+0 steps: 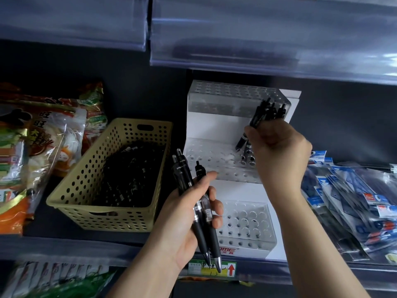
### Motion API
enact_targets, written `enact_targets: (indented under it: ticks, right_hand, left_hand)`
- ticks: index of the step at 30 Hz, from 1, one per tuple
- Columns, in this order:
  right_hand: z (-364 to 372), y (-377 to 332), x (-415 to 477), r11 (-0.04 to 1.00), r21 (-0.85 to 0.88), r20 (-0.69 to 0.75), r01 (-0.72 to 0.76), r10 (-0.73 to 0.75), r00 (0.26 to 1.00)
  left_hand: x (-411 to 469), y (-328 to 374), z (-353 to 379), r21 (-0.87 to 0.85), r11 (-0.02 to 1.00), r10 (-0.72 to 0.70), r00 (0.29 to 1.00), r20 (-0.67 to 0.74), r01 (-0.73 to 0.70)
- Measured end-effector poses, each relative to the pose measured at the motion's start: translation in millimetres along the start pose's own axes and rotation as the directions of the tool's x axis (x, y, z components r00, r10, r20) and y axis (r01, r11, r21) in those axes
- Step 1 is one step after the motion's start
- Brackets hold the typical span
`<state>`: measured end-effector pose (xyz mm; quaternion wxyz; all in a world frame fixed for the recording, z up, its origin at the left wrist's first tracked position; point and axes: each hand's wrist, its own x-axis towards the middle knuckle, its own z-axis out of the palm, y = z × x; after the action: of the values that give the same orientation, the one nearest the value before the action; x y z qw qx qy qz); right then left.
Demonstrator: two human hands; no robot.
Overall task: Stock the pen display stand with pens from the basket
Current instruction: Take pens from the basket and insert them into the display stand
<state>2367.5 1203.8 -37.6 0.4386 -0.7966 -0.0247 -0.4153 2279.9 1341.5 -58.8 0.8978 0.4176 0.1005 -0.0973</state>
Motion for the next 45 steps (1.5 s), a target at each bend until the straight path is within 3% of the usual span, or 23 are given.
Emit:
enact_targets:
  ticks: [5, 23, 33, 40, 45]
  right_hand:
    - [4, -2, 2, 0.986, -0.151, 0.014, 0.073, -0.071, 0.997]
    - [10, -5, 8, 0.918, -0.389, 0.167, 0.071, -0.006, 0.986]
    - [11, -4, 6, 0.872, -0.477, 0.136, 0.110, -0.050, 0.989]
    - [7, -2, 7, 0.894, -0.435, 0.206, 0.106, -0.015, 0.978]
    - [-11, -10, 18, 0.987, -0.162, 0.292, -0.018, 0.065, 0.954]
  left_hand:
    - [-2, 0, 0, 0.026, 0.999, 0.025, 1.000, -0.005, -0.025]
    - [-1, 0, -5, 0.076, 0.996, 0.056, 0.998, -0.040, -0.053]
    - [-2, 0, -2, 0.084, 0.995, 0.061, 0.997, -0.043, -0.057]
    - [-3, -1, -2, 0.090, 0.994, 0.062, 0.997, -0.040, -0.058]
    - [-2, 1, -1, 0.148, 0.982, 0.125, 0.991, -0.046, -0.117]
